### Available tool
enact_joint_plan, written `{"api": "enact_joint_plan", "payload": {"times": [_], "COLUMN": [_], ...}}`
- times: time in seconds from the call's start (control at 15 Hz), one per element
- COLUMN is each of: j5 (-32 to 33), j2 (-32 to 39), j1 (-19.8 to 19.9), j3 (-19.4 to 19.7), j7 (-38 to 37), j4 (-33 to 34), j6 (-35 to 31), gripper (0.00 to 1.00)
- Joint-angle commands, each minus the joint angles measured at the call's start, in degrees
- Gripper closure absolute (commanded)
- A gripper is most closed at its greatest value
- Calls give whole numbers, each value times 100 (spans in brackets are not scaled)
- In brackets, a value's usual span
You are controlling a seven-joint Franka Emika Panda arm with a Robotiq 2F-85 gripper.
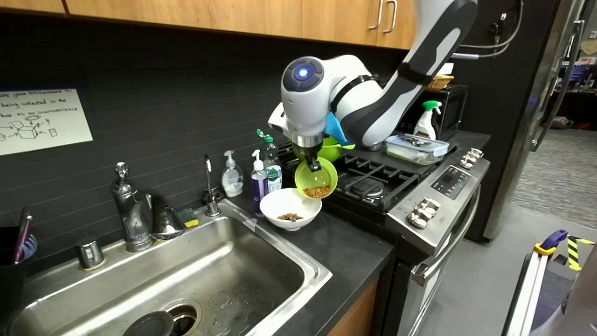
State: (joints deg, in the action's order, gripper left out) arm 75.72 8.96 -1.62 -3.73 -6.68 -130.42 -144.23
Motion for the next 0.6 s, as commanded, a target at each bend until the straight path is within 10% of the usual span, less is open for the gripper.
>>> {"api": "enact_joint_plan", "payload": {"times": [0.0,0.53], "j5": [-717,-2903], "j2": [55,309], "j1": [12,39], "j3": [20,14], "j7": [607,2129], "j4": [209,867], "j6": [174,859], "gripper": [99,99]}}
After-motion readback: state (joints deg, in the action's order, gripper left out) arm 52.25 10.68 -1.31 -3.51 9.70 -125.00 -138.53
